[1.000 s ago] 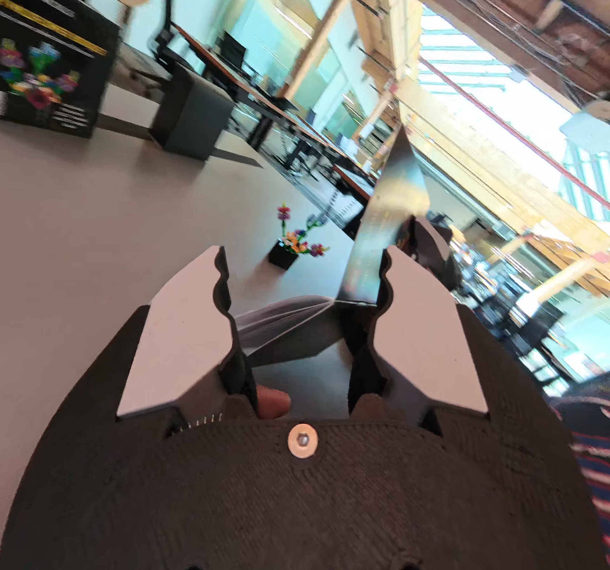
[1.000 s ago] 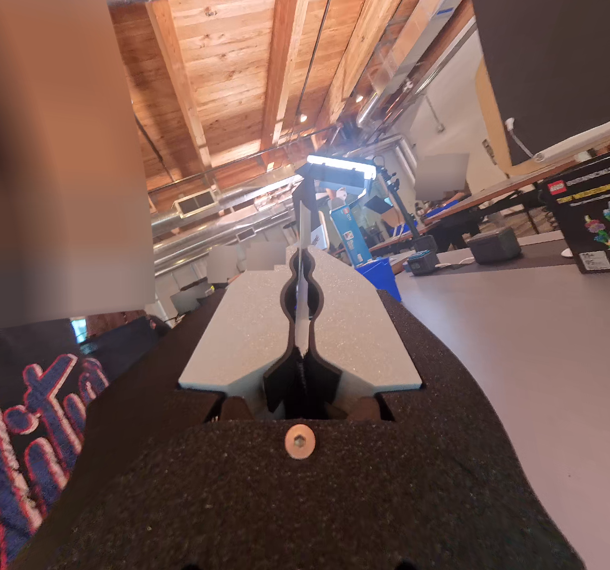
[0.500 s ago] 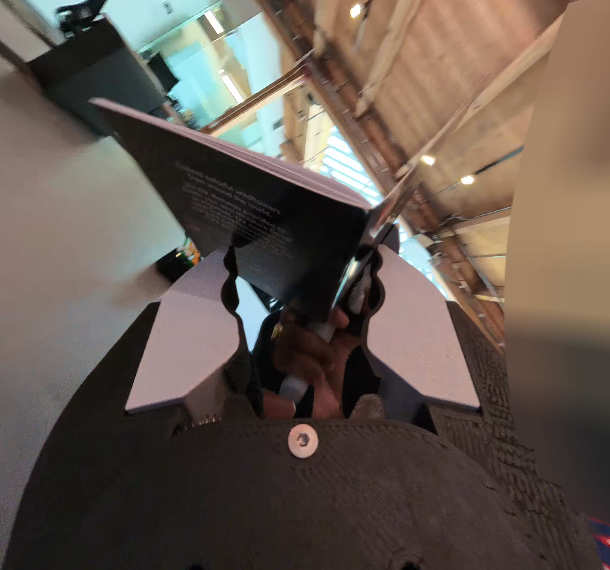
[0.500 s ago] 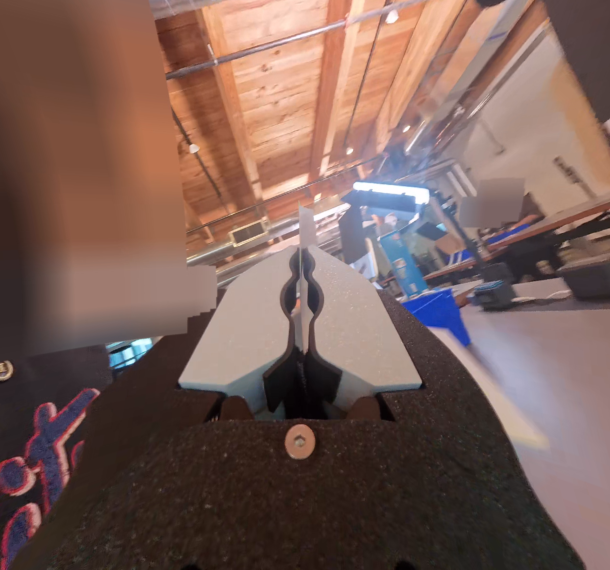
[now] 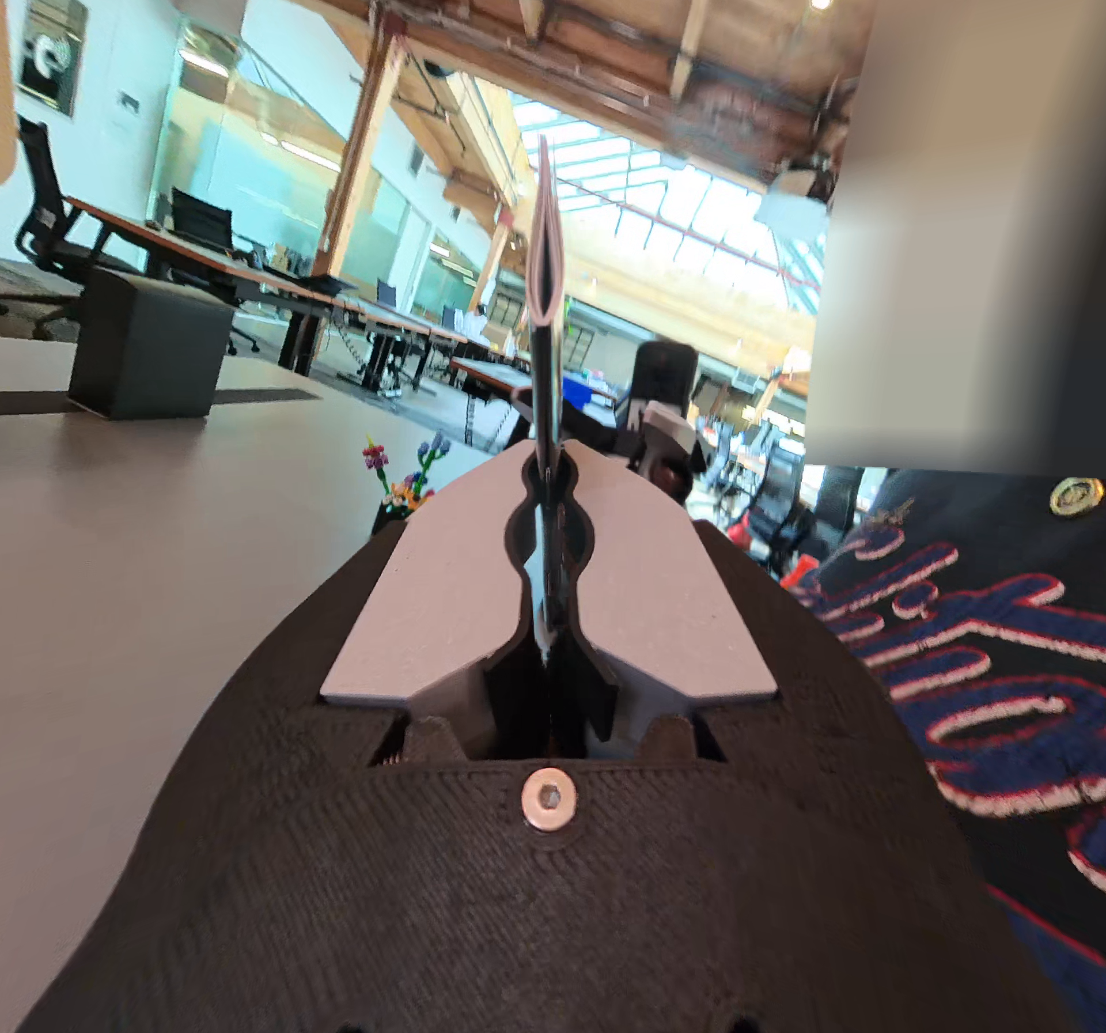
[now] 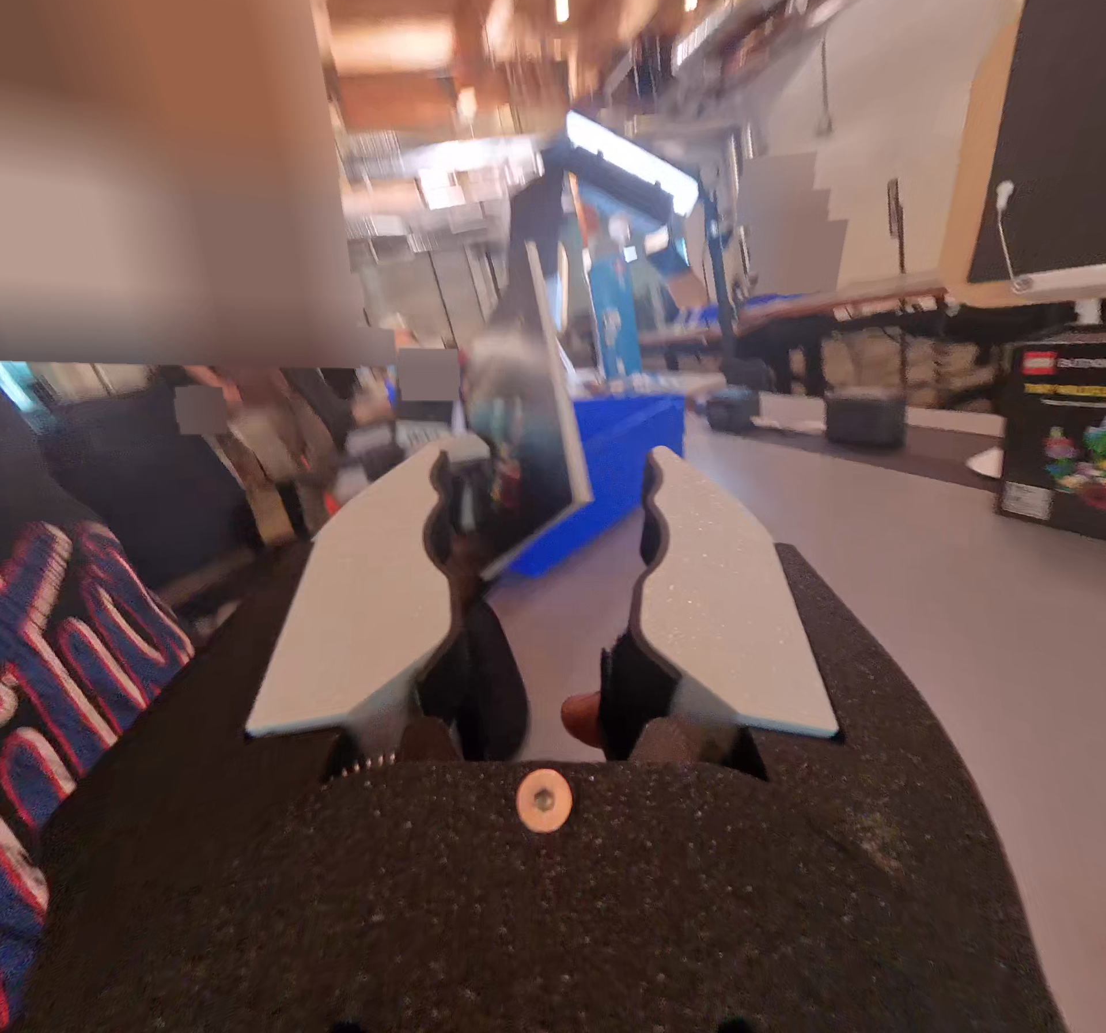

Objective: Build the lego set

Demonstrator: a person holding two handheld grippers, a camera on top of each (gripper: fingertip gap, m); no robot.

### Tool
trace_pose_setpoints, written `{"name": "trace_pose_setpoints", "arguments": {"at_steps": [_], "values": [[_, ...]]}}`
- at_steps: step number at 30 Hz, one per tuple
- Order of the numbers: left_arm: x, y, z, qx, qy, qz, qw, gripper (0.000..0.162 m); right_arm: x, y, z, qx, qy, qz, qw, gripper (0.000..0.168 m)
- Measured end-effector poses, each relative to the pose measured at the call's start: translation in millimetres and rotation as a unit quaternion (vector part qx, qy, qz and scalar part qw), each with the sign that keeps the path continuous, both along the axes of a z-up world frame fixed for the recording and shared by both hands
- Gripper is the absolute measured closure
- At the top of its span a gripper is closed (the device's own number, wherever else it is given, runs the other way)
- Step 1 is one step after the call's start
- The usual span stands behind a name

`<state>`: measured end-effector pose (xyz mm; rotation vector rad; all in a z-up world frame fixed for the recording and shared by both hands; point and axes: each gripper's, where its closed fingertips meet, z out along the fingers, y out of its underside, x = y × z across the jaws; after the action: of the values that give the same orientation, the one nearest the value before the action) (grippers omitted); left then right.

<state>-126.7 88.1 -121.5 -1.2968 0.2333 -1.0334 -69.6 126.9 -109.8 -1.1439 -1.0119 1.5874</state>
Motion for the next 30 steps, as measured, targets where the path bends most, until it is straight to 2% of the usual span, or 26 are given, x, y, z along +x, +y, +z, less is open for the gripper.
{"name": "trace_pose_setpoints", "arguments": {"at_steps": [2, 4, 6, 8, 12, 16, 19, 26, 30], "values": [[3, -7, -2, -0.006, 0.042, -0.022, 0.999, 0.159, -2, -1, -16, 0.062, -0.088, 0.007, 0.994, 0.097], [10, -12, -5, -0.016, 0.090, -0.045, 0.995, 0.159, -4, -8, -25, 0.086, -0.140, 0.044, 0.985, 0.091], [18, -15, -10, -0.022, 0.140, -0.060, 0.988, 0.159, -5, -20, -26, 0.079, -0.162, 0.102, 0.978, 0.097], [26, -16, -12, -0.025, 0.166, -0.075, 0.983, 0.159, -6, -29, -21, 0.069, -0.162, 0.150, 0.973, 0.114], [36, -15, -10, -0.030, 0.172, -0.098, 0.980, 0.159, -6, -36, -13, 0.063, -0.159, 0.202, 0.964, 0.145], [45, -12, -14, -0.041, 0.187, -0.115, 0.975, 0.159, -6, -41, -16, 0.075, -0.172, 0.222, 0.957, 0.147], [51, -9, -15, -0.044, 0.189, -0.127, 0.973, 0.159, -6, -42, -22, 0.085, -0.190, 0.232, 0.950, 0.165], [48, 10, -14, -0.057, 0.150, -0.113, 0.981, 0.159, -10, -23, -21, 0.053, -0.197, 0.223, 0.953, 0.166], [46, 18, -11, -0.055, 0.147, -0.094, 0.983, 0.152, -7, -13, -12, 0.044, -0.204, 0.219, 0.953, 0.165]]}}
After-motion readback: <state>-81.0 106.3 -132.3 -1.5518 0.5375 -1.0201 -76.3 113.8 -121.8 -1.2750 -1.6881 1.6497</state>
